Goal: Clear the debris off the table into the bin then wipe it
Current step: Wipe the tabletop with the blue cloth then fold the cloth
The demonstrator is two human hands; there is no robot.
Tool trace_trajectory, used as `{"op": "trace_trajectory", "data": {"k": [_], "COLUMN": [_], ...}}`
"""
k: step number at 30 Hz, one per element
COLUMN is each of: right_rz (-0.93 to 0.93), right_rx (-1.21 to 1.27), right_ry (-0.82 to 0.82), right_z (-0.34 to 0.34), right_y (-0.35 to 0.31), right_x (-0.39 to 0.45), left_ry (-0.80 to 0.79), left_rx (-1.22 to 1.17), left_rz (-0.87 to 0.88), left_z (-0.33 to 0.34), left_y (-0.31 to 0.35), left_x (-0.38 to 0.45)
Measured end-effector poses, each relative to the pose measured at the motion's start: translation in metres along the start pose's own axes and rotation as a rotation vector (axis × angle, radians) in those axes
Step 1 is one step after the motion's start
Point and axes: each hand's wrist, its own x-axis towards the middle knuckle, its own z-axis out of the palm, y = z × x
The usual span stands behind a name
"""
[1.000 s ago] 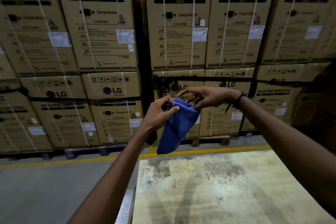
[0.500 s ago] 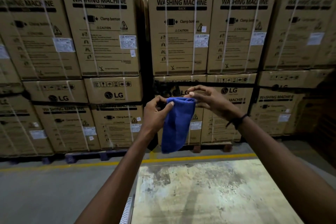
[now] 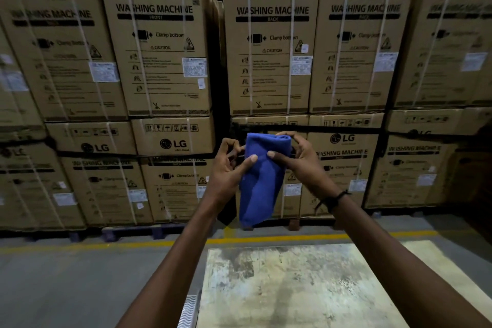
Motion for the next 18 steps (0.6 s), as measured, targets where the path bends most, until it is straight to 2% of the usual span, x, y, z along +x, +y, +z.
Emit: {"op": "trace_trajectory", "data": {"k": [4,10,15,18], "right_rz": [0.015,0.035,-0.056,-0.091], "right_rx": [0.031,0.133,-0.032,-0.092], "right_ry": [0.02,0.078,0.001,-0.004], "right_z": [0.007,0.016,0.022,0.022], "right_y": [-0.008,-0.005,0.004,0.005], "right_x": [0.004,-0.001,-0.015,-0.014], "left_ry": [-0.096,0.037,0.084,0.034], "left_rx": [0.099,0.128,0.13,0.171], "left_rz": [0.087,0.05,0.056,0.05], "left_z": [-0.001,-0.002,-0.005,-0.009], "left_y": [0.002,0.008,0.001,-0.003], "left_x": [-0.002,0.003,0.004,0.004]}}
